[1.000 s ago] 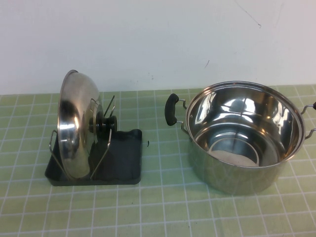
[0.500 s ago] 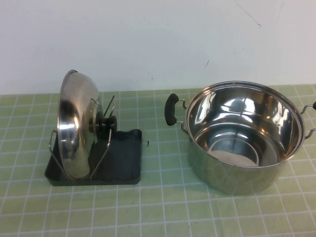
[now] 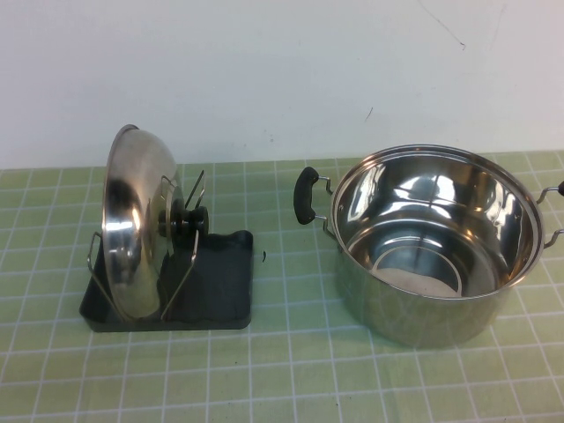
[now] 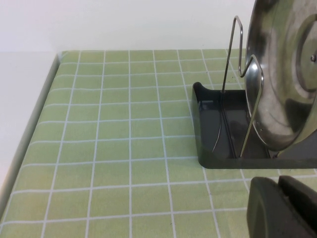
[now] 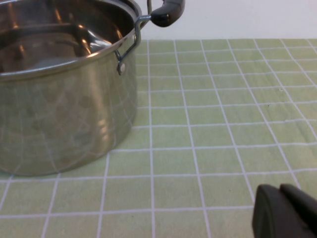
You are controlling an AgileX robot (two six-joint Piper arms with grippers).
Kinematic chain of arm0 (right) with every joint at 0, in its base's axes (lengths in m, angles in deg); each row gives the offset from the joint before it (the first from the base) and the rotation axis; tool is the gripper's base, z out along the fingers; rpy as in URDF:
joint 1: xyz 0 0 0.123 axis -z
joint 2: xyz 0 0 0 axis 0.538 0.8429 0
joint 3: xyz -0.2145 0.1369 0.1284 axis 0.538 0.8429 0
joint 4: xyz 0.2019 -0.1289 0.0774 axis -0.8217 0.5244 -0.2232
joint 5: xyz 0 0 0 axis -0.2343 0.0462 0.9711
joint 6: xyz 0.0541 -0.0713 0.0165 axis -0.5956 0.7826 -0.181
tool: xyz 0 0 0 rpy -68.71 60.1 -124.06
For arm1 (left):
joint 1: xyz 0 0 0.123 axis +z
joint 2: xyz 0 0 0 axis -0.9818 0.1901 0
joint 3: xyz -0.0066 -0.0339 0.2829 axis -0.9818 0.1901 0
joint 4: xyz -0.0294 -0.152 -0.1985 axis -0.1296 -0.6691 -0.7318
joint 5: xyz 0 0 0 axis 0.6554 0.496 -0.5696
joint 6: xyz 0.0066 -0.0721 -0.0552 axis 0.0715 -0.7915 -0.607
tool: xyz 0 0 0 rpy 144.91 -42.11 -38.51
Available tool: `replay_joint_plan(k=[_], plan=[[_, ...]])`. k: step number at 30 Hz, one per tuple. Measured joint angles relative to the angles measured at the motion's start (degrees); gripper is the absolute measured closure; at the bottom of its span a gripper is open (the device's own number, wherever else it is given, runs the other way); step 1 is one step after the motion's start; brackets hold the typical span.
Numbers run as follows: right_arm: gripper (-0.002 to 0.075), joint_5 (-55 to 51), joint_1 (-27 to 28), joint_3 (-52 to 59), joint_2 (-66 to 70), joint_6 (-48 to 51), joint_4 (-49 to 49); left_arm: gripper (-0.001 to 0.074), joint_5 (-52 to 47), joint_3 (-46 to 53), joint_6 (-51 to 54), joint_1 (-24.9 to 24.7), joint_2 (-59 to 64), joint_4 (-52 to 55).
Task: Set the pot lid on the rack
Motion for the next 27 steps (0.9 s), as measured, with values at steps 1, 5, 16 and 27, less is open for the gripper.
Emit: replay_joint_plan(k=[1,5,16,27], plan=[[0.0727,0.0,0.0,0.0,0.0,-0.1,0.0,0.0737,0.0,0.0,0.0,0.0,0.0,0.0],[0.0727,0.0,0.0,0.0,0.0,-0.08,0.0,0.0737,2.83,2.43,1.74,0.54,-0.62,-0.04],[0.0727,-0.12,0.0,0.0,0.0,-0.08,0.13,0.0737,20.19,18.46,26.9,12.66,-6.46,-21.37],[0.0727,-0.12,0.0,0.0,0.0,-0.08,0.13,0.0737,19.62,19.9,25.58,13.65,-6.68,-22.74]])
